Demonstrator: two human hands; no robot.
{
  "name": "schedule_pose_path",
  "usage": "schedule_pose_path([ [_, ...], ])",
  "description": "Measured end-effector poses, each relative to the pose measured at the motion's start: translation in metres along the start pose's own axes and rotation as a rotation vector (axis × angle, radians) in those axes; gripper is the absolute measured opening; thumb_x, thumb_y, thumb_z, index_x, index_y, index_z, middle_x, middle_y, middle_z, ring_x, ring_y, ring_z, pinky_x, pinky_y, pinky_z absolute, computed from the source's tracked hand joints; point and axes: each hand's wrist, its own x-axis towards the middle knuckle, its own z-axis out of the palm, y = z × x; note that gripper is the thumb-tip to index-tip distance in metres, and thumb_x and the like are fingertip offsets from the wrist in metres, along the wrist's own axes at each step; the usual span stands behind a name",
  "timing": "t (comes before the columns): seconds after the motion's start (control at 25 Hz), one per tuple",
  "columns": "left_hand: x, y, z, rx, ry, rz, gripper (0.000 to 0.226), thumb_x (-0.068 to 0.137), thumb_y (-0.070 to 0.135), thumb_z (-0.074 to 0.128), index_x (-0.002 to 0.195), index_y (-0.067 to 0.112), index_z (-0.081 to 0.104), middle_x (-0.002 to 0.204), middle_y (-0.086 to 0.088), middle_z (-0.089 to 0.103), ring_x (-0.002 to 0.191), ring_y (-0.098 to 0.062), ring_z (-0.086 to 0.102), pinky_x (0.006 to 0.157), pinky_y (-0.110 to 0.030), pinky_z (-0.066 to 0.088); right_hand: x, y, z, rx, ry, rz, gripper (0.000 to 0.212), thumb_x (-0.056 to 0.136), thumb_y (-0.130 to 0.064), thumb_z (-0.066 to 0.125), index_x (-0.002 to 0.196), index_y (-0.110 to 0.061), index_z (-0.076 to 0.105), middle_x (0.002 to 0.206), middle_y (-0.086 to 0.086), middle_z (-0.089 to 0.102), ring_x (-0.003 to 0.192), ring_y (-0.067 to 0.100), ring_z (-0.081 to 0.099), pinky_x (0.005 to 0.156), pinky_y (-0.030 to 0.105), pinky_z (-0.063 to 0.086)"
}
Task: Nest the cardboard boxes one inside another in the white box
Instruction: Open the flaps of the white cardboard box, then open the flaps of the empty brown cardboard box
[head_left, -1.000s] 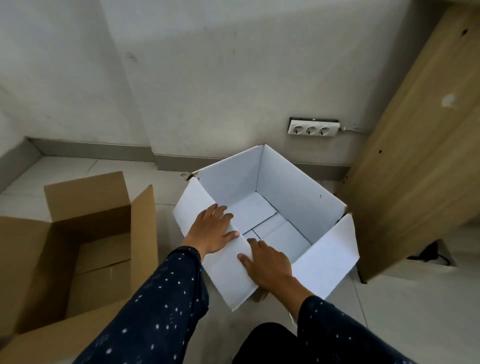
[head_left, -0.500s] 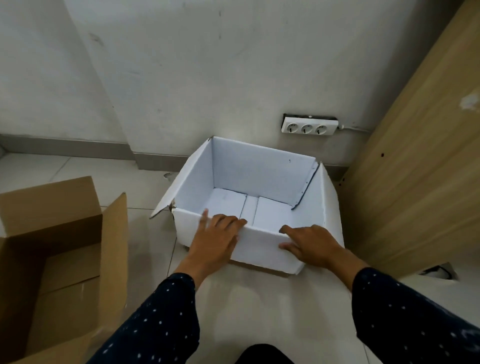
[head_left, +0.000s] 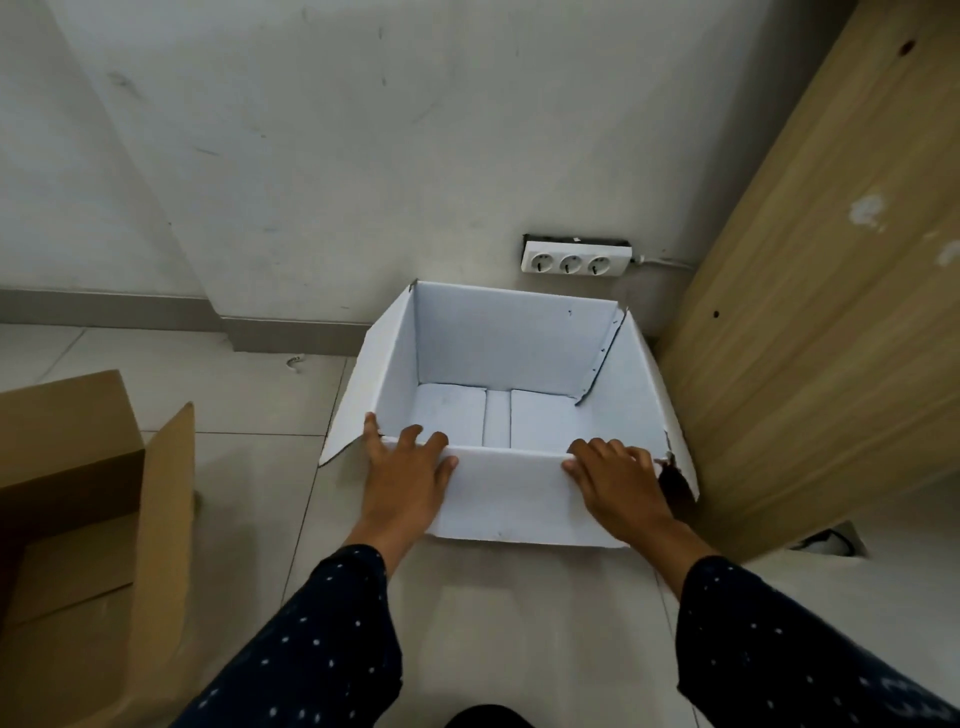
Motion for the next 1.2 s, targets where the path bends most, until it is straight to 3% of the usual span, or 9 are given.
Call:
schedule_pose_path([
  [0.2, 0.002, 0.009, -0.012, 0.031, -0.089, -0.009, 0.038, 0.098, 0.044, 0.031, 0.117, 0.023, 0.056, 0.118, -0.006, 0.064, 0.115, -0.027, 0.056, 0.119, -0.056, -0.002, 0.002, 0.011, -0.002, 0.029, -0.049, -0.038, 0.029, 0.1, -0.041, 0.024, 0.109, -0.028, 0.048, 0.105, -0.006, 0.06, 0.099, 0.02, 0.052, 0.091, 0.039, 0.032],
  [0.36, -0.011, -0.003, -0.027, 0.056, -0.126, -0.094, 0.039, 0.098, 0.043, 0.031, 0.113, 0.02, 0.058, 0.104, -0.005, 0.066, 0.105, -0.028, 0.058, 0.12, -0.053, 0.002, -0.002, -0.008, 0.001, 0.044, -0.053, -0.086, 0.049, 0.091, -0.049, 0.005, 0.107, -0.029, 0.047, 0.102, -0.006, 0.059, 0.097, 0.02, 0.052, 0.092, 0.038, 0.032],
  [0.44, -0.02, -0.011, -0.029, 0.036, -0.181, -0.098, 0.04, 0.097, 0.045, 0.032, 0.121, 0.022, 0.056, 0.119, -0.005, 0.063, 0.116, -0.029, 0.054, 0.119, -0.057, 0.001, -0.006, -0.017, -0.002, 0.042, -0.072, -0.102, 0.051, 0.09, -0.051, 0.005, 0.107, -0.029, 0.047, 0.104, -0.007, 0.058, 0.1, 0.02, 0.053, 0.093, 0.038, 0.031],
  [0.56, -0.03, -0.033, -0.048, -0.103, -0.24, -0.135, 0.048, 0.094, 0.049, 0.039, 0.14, 0.034, 0.039, 0.158, 0.003, 0.026, 0.146, -0.037, 0.014, 0.116, -0.062, -0.001, -0.003, -0.044, -0.017, 0.086, -0.054, -0.079, 0.04, 0.096, -0.052, 0.026, 0.114, -0.03, 0.054, 0.114, -0.007, 0.059, 0.11, 0.019, 0.052, 0.098, 0.042, 0.03],
  [0.64, -0.037, -0.056, -0.073, -0.093, -0.159, -0.123, 0.052, 0.093, 0.049, 0.042, 0.143, 0.036, 0.032, 0.162, 0.006, 0.016, 0.148, -0.033, 0.005, 0.117, -0.062, 0.001, 0.007, -0.084, -0.031, 0.122, 0.039, -0.128, 0.038, 0.096, -0.051, 0.035, 0.117, -0.03, 0.057, 0.12, -0.005, 0.059, 0.115, 0.02, 0.051, 0.1, 0.044, 0.03],
  [0.72, -0.046, -0.09, -0.106, -0.005, -0.074, -0.102, 0.052, 0.092, 0.047, 0.043, 0.142, 0.034, 0.034, 0.16, 0.003, 0.021, 0.148, -0.031, 0.012, 0.118, -0.058, 0.008, 0.02, -0.14, -0.044, 0.178, 0.11, -0.213, 0.037, 0.095, -0.049, 0.038, 0.118, -0.029, 0.058, 0.124, -0.002, 0.06, 0.117, 0.022, 0.051, 0.1, 0.045, 0.033],
  [0.88, -0.11, -0.195, -0.161, 0.063, 0.002, -0.261, 0.049, 0.091, 0.042, 0.046, 0.138, 0.028, 0.042, 0.152, -0.004, 0.036, 0.14, -0.032, 0.03, 0.116, -0.053, 0.026, 0.017, -0.287, -0.06, 0.274, 0.104, -0.48, 0.035, 0.095, -0.043, 0.043, 0.121, -0.024, 0.056, 0.126, 0.003, 0.058, 0.115, 0.025, 0.051, 0.096, 0.043, 0.04],
  [1.12, -0.218, -0.329, -0.143, 0.103, -0.052, -0.518, 0.047, 0.091, 0.04, 0.048, 0.136, 0.027, 0.044, 0.152, -0.006, 0.035, 0.139, -0.033, 0.031, 0.115, -0.052, 0.027, -0.057, -0.464, -0.012, 0.308, -0.103, -0.752, 0.035, 0.095, -0.042, 0.042, 0.122, -0.02, 0.051, 0.121, 0.002, 0.055, 0.109, 0.022, 0.049, 0.087, 0.034, 0.042],
  [1.2, -0.241, -0.362, -0.117, 0.136, -0.093, -0.57, 0.049, 0.09, 0.041, 0.048, 0.137, 0.029, 0.043, 0.155, -0.007, 0.03, 0.143, -0.035, 0.025, 0.117, -0.056, 0.02, -0.078, -0.501, 0.022, 0.261, -0.242, -0.761, 0.049, 0.094, -0.054, 0.038, 0.127, -0.019, 0.049, 0.125, 0.003, 0.054, 0.113, 0.022, 0.05, 0.09, 0.035, 0.043],
])
